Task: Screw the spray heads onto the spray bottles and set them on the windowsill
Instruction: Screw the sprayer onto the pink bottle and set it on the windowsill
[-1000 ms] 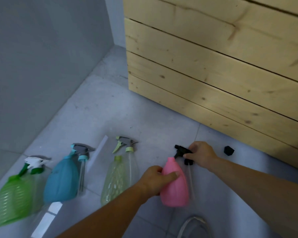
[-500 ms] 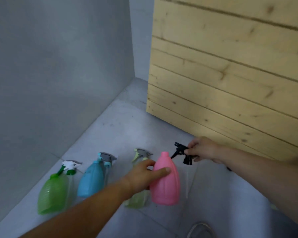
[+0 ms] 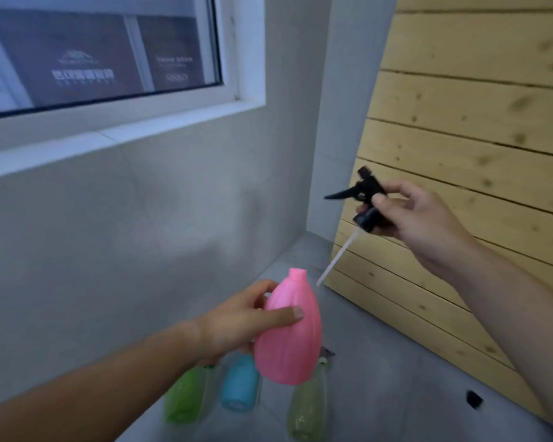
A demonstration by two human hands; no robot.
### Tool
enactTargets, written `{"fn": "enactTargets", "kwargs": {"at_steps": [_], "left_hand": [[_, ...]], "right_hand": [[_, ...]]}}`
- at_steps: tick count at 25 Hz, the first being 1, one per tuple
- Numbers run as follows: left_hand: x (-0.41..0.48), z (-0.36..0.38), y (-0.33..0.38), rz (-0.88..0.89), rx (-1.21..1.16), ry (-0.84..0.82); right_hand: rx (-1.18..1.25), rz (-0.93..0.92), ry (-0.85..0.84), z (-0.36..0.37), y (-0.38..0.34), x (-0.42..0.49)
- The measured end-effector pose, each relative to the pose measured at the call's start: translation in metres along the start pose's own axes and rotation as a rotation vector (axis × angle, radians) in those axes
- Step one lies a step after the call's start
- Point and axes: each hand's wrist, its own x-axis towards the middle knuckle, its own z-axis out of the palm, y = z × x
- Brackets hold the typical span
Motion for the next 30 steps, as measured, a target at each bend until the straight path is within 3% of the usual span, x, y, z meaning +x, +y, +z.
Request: {"fn": "enactTargets", "kwargs": {"at_steps": [4, 12, 20, 27, 30], "left_hand": [[-0.043, -0.015, -0.002, 0.044, -0.05, 0.093], [-0.054, -0.01, 0.005, 0.102, -0.036, 0.127], [-0.038, 0.009, 0.018, 0.168, -0.108, 0.083], [-0.032, 0.017, 0.015, 0.145, -0.218, 0.067], [-0.033, 0.019, 0.014, 0.123, -0.249, 0.06]], "right_hand": [[0.217, -0.088, -0.008, 0.024, -0.045, -0.024], [0.232, -0.068, -0.014, 0.042, -0.037, -0.041], [0.13, 0.066, -0.311, 0.067, -0.002, -0.053], [0.083, 0.041, -0.522, 0.048, -0.007, -0.049], [0.052, 0.03, -0.538, 0.046, -0.006, -0.048]]}}
